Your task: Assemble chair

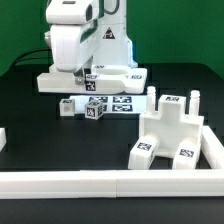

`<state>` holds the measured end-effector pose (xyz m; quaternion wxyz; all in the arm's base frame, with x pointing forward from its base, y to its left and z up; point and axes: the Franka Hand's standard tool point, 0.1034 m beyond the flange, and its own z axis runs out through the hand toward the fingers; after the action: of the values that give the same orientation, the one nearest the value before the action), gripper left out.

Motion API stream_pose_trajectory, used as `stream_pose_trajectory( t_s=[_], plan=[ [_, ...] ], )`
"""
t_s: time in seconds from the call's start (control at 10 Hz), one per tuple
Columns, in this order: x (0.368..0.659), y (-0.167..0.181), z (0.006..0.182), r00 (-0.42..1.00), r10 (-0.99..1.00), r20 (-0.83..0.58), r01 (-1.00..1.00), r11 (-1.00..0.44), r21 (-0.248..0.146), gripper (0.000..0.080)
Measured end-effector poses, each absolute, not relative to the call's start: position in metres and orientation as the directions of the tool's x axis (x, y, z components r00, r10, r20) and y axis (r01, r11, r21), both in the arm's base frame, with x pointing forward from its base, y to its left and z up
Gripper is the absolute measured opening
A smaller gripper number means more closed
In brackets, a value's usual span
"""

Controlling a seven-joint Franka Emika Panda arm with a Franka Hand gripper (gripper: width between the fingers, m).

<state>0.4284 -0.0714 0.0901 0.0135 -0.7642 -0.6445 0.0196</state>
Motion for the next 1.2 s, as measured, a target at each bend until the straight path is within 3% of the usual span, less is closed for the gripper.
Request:
stream_pose_trajectory(
  t_s=[0.1,0.3,0.4,0.5,0.6,1.1,1.2],
  plan=[
    [0.428,-0.072,0.09,0.135,0.991,-0.011,0.99,-0.135,-0.047,0.0282],
    [0.439,-0.078,0.086,-0.068,0.998,-0.01,0.996,0.068,-0.054,0.0282],
    [0.464,-0.085,0.092,-0.216,0.976,0.002,0.973,0.216,-0.078,0.0282],
    [0.493,-0.084,0.098,-0.345,0.938,-0.025,0.937,0.342,-0.074,0.0282],
    [0.497,-0.078,0.099,-0.449,0.894,-0.009,0.89,0.446,-0.091,0.0282],
    [0.495,-0.093,0.097,-0.684,0.729,-0.007,0.724,0.678,-0.129,0.0282],
    [0.507,-0.093,0.095,-0.756,0.654,0.015,0.646,0.75,-0.144,0.0282]
  ],
)
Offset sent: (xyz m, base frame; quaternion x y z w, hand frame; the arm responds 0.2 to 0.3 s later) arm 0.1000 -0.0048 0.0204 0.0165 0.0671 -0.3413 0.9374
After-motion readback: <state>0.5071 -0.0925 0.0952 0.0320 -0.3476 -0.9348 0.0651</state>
